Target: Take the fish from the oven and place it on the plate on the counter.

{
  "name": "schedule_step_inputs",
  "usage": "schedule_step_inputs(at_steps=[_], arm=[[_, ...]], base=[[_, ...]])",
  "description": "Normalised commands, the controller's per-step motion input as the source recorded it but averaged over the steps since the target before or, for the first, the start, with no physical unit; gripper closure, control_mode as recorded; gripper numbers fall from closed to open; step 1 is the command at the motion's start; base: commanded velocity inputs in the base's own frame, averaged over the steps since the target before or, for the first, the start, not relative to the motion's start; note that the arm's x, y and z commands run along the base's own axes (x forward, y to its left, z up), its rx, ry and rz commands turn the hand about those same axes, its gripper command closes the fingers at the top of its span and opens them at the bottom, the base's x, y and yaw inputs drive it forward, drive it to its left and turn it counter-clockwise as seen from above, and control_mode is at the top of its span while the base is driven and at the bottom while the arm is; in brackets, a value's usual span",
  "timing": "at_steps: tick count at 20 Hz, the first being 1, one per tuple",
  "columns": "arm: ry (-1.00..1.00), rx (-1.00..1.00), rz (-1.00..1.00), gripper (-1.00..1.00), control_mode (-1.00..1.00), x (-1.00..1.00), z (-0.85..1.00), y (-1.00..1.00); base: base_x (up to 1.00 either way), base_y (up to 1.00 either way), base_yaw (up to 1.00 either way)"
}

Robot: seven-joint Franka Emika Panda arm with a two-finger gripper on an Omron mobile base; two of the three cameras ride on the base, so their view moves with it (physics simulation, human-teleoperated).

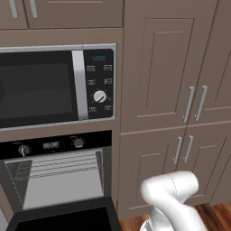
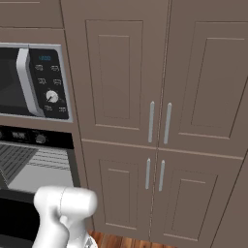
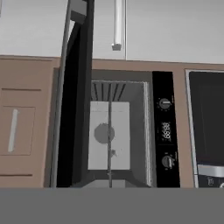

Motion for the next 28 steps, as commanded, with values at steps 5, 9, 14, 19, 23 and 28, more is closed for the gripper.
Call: schedule_step_inputs(at_steps=[5,9,14,19,23,28], arm=[[-0.07,0.0,0.0,-1.0,-1.0,-0.81,0.48,0.01],[0.0,0.0,0.0,-1.0,-1.0,-0.45,0.72,-0.01],[0.0,0.0,0.0,-1.0,-1.0,-0.13,0.89,-0.03],[0.01,0.03,-0.01,-1.0,-1.0,0.0,0.91,-0.23],[0.0,0.04,-0.06,-1.0,-1.0,0.18,0.69,-0.25],[0.0,0.02,-0.16,-1.0,-1.0,0.43,0.43,-0.2]], base=[[0.0,0.0,0.0],[0.0,0.0,0.0],[0.0,0.0,0.0],[0.0,0.0,0.0],[0.0,0.0,0.0],[0.0,0.0,0.0]])
